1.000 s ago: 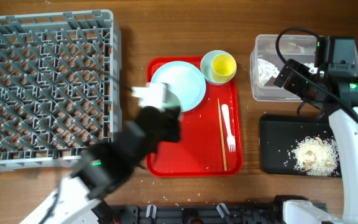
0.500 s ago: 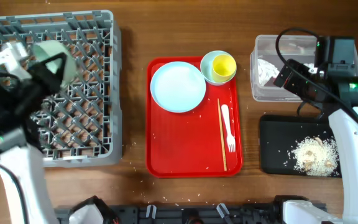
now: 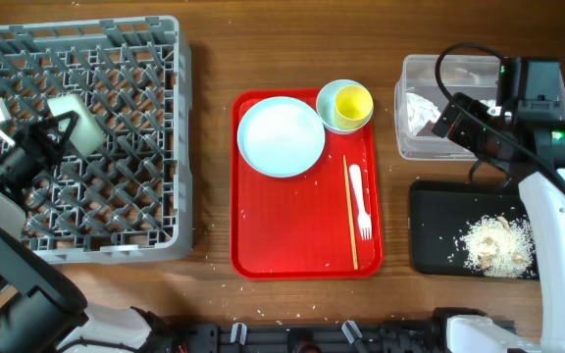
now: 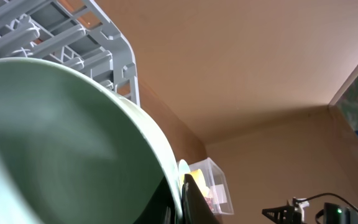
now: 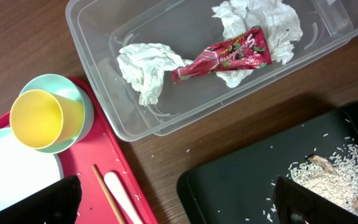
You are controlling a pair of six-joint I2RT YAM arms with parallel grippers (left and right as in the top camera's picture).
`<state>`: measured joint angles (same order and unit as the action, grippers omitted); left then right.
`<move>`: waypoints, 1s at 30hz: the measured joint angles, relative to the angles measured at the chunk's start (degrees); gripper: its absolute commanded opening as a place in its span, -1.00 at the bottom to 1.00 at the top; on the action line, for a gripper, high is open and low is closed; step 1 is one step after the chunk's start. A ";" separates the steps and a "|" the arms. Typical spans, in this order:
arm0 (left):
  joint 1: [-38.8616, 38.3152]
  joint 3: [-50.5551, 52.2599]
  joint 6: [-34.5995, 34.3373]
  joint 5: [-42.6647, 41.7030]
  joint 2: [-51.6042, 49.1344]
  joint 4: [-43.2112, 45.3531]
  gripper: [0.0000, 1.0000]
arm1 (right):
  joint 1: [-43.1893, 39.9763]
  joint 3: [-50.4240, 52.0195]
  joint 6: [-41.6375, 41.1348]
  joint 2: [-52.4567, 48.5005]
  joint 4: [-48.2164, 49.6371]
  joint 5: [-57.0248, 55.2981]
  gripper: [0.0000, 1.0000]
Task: Sort waste into correct bins and load items into the dishwasher rack
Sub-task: 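Lower the bowl into the rack and open the left gripper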
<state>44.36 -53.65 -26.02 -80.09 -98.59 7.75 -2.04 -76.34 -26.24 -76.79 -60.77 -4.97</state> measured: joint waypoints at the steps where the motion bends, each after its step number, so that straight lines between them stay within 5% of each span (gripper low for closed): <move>1: 0.22 0.00 0.00 -0.39 -0.04 -0.24 -0.92 | 0.00 0.00 0.00 0.00 0.00 0.00 0.99; 7: 3.82 0.00 -0.90 -0.57 -0.17 -2.03 -0.86 | 0.00 0.00 0.00 0.00 0.00 0.00 1.00; 8: 4.85 -0.04 -1.07 -0.59 -0.22 -3.06 -0.49 | 0.00 0.00 0.00 0.00 0.00 0.00 1.00; 14: 9.42 -0.07 -2.19 4.11 -0.96 -10.01 0.23 | 0.00 0.00 0.02 0.00 0.00 0.00 0.99; 21: 13.60 -0.15 -6.25 5.97 -0.96 -12.11 0.66 | 0.00 0.00 0.00 0.02 0.00 0.00 1.00; 24: 19.98 -0.28 -6.03 9.22 -0.72 -21.03 0.43 | 0.00 0.00 0.00 0.00 0.00 0.00 0.99; 25: 21.81 -0.31 -5.60 10.51 -0.44 -23.28 0.09 | 0.00 0.00 0.00 0.00 0.00 0.00 0.99; 26: 23.43 -0.24 -5.35 11.87 0.59 -25.27 -0.56 | 0.00 0.00 0.00 0.00 -0.02 0.00 0.99; 27: 24.02 -0.24 -5.03 12.20 1.66 -25.66 -0.92 | 0.00 0.00 0.00 0.02 0.00 0.00 1.00; 30: 22.97 -0.24 -5.03 12.37 5.27 -25.59 -0.92 | 0.00 0.00 0.02 0.00 0.02 0.00 1.00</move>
<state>67.33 -53.89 -31.05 -67.72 -93.32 -17.85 -2.04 -76.34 -26.22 -76.79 -60.75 -4.97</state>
